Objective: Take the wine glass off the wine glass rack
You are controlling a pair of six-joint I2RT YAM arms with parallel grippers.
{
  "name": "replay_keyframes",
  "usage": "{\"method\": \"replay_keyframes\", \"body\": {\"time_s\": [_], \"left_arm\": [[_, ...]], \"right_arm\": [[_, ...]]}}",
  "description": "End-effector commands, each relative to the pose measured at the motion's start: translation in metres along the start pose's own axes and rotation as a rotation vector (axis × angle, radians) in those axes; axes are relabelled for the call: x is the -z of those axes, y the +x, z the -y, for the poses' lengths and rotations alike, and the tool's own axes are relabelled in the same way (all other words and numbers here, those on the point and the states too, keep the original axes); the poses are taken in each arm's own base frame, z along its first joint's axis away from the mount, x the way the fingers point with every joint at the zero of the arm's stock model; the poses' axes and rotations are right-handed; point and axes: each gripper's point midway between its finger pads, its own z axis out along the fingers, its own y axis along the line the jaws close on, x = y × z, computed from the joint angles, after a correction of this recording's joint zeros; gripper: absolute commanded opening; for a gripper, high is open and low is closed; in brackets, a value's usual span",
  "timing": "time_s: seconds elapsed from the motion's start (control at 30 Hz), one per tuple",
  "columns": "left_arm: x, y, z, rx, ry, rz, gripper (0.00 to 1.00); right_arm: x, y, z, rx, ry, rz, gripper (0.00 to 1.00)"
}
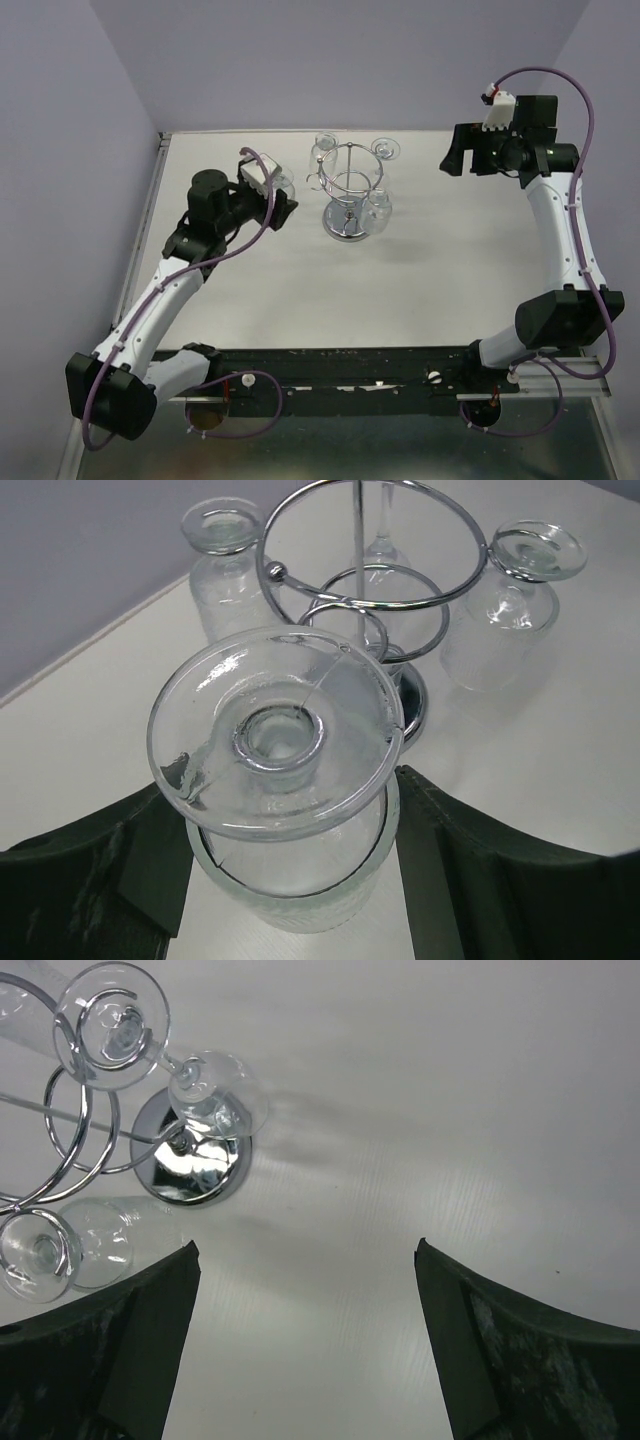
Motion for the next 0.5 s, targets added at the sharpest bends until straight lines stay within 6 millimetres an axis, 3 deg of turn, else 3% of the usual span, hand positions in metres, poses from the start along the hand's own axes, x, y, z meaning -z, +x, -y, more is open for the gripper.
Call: {"method": "replay_keyframes", "body": {"time_s": [0.0, 0.13, 0.23, 0.37, 0.47], "left_arm": [[0.022, -0.02, -0.033, 0.181, -0.161, 0.042, 0.0], [0.025, -0.026, -0.05, 0.414, -0.131, 0.021, 0.0], [0.019, -0.02, -0.056, 0.623, -0.055, -0.023, 0.0], [0.003, -0.007, -0.048, 0.856, 0.117, -0.133, 0.0], [-0.006, 0.004, -0.04, 1.028, 0.214, -0.194, 0.0]], "right_arm": [[0.016, -0.033, -0.016, 0.155, -0.053, 0.092, 0.94], [0.028, -0.059, -0.044, 0.363, -0.052, 0.245, 0.94], [0.047, -0.069, -0.09, 0.6, -0.066, 0.393, 0.94], [0.065, -0.056, -0.149, 0.808, -0.154, 0.546, 0.91], [0.067, -0.037, -0.184, 0.927, -0.227, 0.6, 0.87]]}}
